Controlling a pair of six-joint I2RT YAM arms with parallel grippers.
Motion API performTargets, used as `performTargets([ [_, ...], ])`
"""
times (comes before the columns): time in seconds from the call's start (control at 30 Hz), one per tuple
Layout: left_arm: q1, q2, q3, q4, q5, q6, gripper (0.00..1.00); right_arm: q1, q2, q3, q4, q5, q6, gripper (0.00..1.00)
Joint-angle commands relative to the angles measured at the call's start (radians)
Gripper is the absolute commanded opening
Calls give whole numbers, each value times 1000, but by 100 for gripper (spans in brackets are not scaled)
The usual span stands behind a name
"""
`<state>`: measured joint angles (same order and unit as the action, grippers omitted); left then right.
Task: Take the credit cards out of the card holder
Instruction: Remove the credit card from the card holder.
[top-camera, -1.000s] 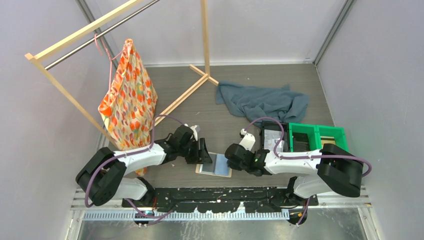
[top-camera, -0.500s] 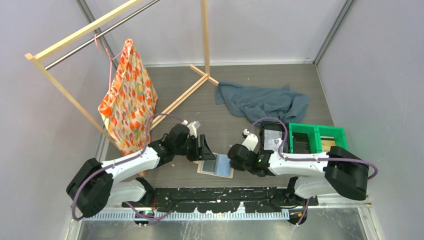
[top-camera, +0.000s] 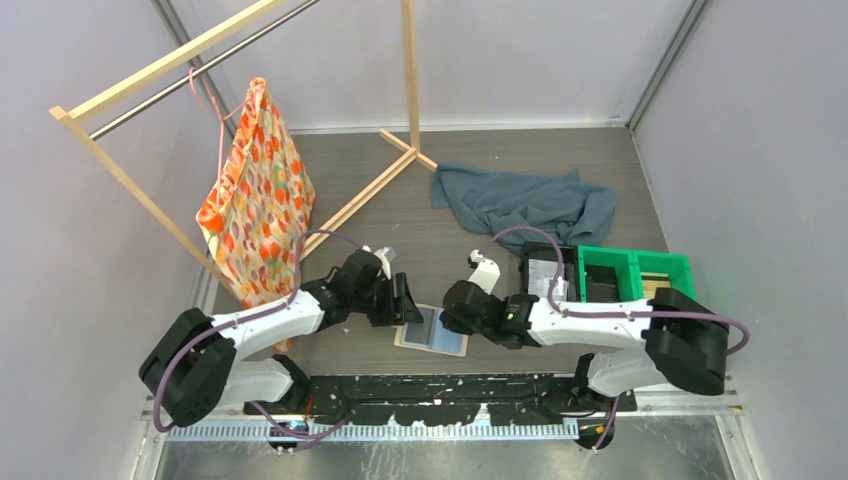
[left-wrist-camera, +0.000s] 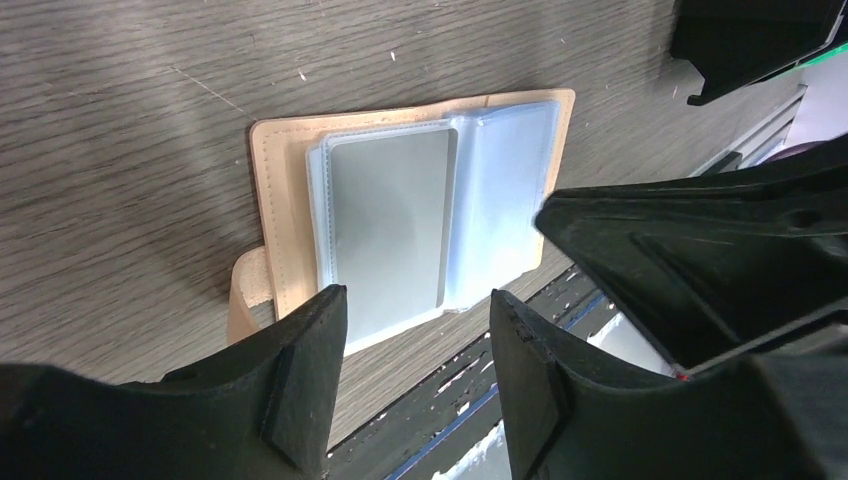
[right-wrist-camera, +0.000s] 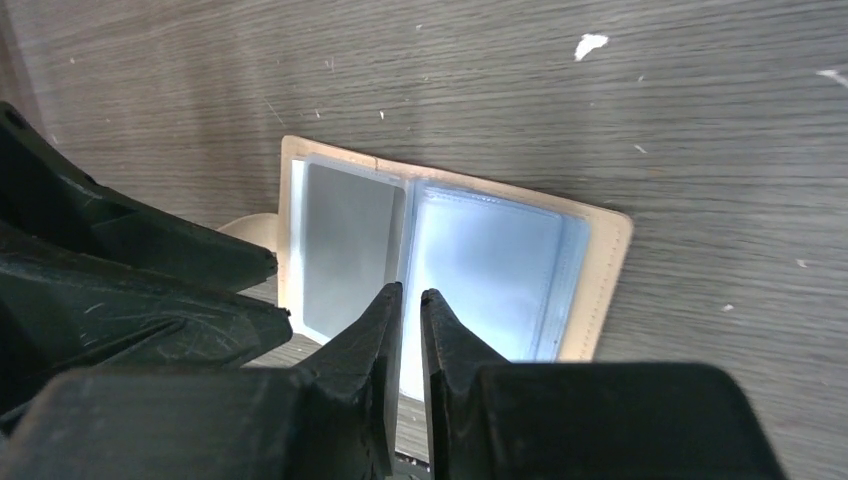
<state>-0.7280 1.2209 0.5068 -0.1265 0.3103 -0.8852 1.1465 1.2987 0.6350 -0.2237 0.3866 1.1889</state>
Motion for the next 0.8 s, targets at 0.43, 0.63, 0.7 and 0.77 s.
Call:
performTargets([
  [0.43,4,65,-16,68,29,9,56,7,99,-70,90,0,52,18],
  [0.63,4,86,-23,92,49,4,55,7,100,-110,91,6,72,18],
  [0.7,4,89,-25,100,55,-1,55,7,103,-114,93,7,77,18],
  [0.77,4,89,-29,117,67,-10,55,7,106,-116,96,8,81,18],
])
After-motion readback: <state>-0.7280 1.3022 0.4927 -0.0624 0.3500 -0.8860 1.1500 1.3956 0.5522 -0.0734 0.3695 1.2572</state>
